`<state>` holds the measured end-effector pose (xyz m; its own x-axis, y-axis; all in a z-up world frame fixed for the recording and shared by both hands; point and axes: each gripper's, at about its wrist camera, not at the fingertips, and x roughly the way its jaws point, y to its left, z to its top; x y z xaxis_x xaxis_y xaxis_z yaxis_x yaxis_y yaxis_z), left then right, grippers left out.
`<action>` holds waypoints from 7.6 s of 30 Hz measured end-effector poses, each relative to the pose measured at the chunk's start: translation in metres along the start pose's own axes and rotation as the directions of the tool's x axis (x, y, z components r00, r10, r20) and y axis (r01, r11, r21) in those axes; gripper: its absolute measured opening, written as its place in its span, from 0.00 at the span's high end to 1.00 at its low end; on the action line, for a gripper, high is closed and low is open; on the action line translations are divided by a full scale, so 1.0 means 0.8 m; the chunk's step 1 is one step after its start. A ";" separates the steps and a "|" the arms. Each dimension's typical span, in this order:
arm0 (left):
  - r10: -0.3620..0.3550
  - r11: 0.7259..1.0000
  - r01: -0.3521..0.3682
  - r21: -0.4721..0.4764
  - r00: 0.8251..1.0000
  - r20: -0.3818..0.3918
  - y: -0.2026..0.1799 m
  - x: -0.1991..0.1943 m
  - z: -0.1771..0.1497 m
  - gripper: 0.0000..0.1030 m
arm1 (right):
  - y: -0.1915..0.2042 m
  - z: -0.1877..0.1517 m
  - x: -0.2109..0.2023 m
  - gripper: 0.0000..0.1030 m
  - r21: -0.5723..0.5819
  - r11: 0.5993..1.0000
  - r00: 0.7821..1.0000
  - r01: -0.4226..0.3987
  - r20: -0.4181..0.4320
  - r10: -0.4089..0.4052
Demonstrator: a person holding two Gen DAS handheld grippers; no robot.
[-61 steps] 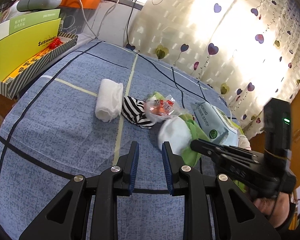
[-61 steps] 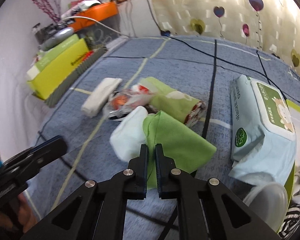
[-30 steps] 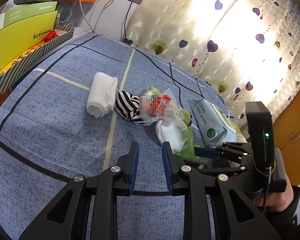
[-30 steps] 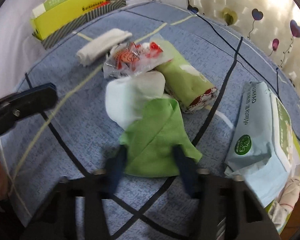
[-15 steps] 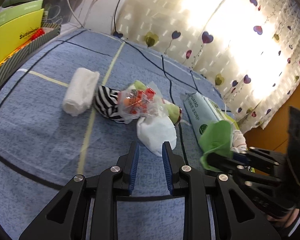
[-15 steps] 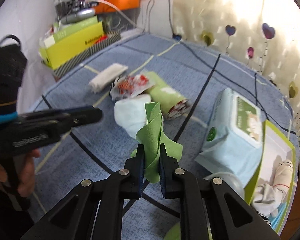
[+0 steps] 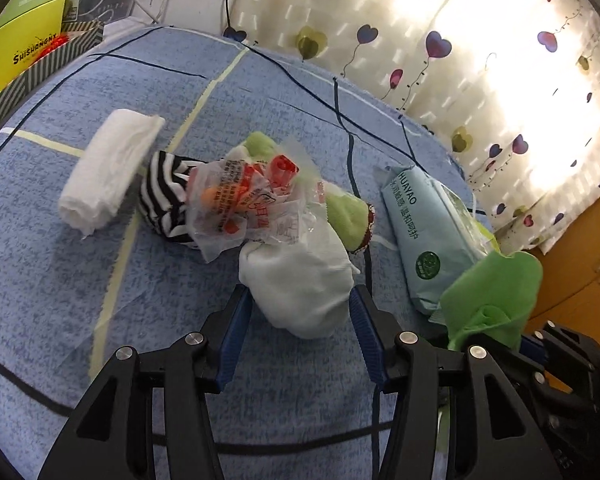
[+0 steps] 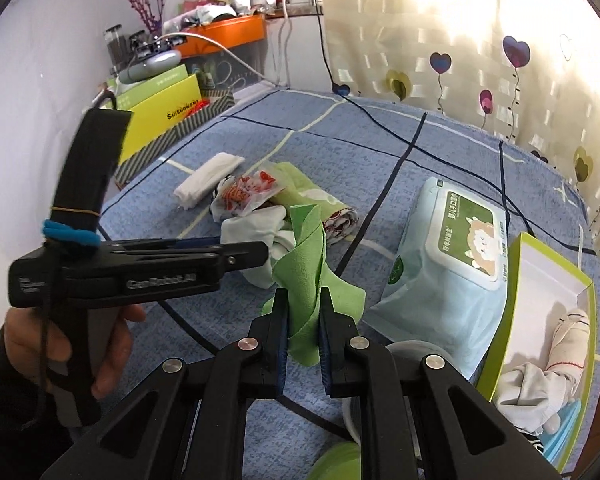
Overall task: Organize soft objects
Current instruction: 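Grasp the white cloth with the left gripper while the right gripper holds the green cloth, then carry the white cloth and green cloth over the white box, then open both grippers to release the green and white cloths into the box, then withdraw both tools from the box toward the remaining items on the bed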
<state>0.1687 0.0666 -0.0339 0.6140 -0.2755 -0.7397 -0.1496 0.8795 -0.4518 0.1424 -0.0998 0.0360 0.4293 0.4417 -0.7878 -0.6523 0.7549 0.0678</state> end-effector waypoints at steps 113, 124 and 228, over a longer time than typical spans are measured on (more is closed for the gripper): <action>-0.204 0.814 0.256 0.521 0.966 -0.156 -0.311 -0.012 -0.149 0.72 | -0.194 -0.208 -0.164 0.88 0.443 0.885 0.968 0.145 0.123 -0.220; -0.152 0.838 0.244 0.488 0.963 -0.221 -0.318 0.034 -0.146 0.72 | -0.222 -0.215 -0.128 0.88 0.472 0.872 0.980 0.129 0.072 -0.184; -0.014 0.945 -0.051 0.324 0.981 0.195 -0.131 -0.122 -0.098 0.60 | -0.035 -0.097 -0.136 0.38 0.181 0.982 0.971 0.049 0.223 -0.090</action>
<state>0.0639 -0.0295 0.0463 0.7551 -0.2066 -0.6223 0.0782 0.9707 -0.2273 0.0656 -0.2066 0.0723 0.6147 0.4694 -0.6339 -0.5068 0.8509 0.1386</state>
